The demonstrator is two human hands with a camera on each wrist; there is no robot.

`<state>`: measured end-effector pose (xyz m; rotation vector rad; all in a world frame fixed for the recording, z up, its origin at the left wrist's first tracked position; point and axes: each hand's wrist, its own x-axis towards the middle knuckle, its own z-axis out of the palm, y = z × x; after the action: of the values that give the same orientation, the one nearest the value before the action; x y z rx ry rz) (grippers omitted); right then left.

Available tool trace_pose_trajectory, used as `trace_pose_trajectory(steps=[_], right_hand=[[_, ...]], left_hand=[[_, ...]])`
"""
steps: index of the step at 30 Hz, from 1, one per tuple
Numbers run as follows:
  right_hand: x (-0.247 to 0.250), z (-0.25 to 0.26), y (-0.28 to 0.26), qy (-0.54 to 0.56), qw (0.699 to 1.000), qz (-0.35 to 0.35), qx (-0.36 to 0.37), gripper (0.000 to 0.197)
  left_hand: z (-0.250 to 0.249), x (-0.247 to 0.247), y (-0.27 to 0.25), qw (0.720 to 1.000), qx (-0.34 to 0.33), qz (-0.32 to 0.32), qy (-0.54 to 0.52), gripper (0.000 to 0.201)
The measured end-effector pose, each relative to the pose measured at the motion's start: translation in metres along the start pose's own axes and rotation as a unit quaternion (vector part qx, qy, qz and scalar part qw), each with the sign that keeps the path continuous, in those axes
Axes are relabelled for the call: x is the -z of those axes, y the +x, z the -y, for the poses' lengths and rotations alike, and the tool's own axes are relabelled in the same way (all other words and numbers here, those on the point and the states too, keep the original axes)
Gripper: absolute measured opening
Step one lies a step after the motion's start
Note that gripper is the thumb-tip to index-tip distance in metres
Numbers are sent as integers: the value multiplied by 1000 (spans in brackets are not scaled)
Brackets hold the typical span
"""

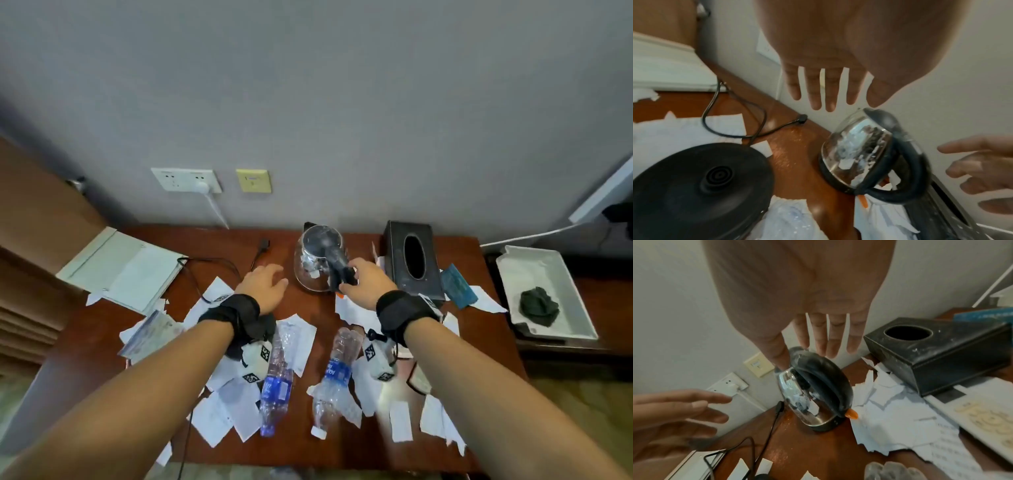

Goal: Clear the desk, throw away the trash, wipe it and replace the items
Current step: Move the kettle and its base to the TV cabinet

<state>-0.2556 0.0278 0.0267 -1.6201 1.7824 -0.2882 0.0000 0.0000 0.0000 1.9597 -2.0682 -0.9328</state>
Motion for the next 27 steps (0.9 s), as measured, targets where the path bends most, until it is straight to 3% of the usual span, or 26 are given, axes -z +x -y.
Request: trace_pose_trajectory(steps=[7, 13, 17, 22, 27], right_hand=[[-29, 0, 34, 0, 991, -64, -115, 60], [-52, -19, 49, 90, 984, -47, -144, 32], [-59, -31, 59, 166, 969, -53, -176, 19], [-67, -37, 69, 221, 952, -74, -199, 13], [-74, -41, 71, 232, 946, -96, -205, 13]], left_hand=[[58, -13, 32, 996, 68, 54, 10, 45], [79, -22, 49, 991, 109, 66, 35, 42], [88, -25, 60, 982, 169, 43, 67, 60], [103, -20, 75, 962, 233, 39, 138, 70], [124, -26, 79, 948, 232, 80, 202, 67]])
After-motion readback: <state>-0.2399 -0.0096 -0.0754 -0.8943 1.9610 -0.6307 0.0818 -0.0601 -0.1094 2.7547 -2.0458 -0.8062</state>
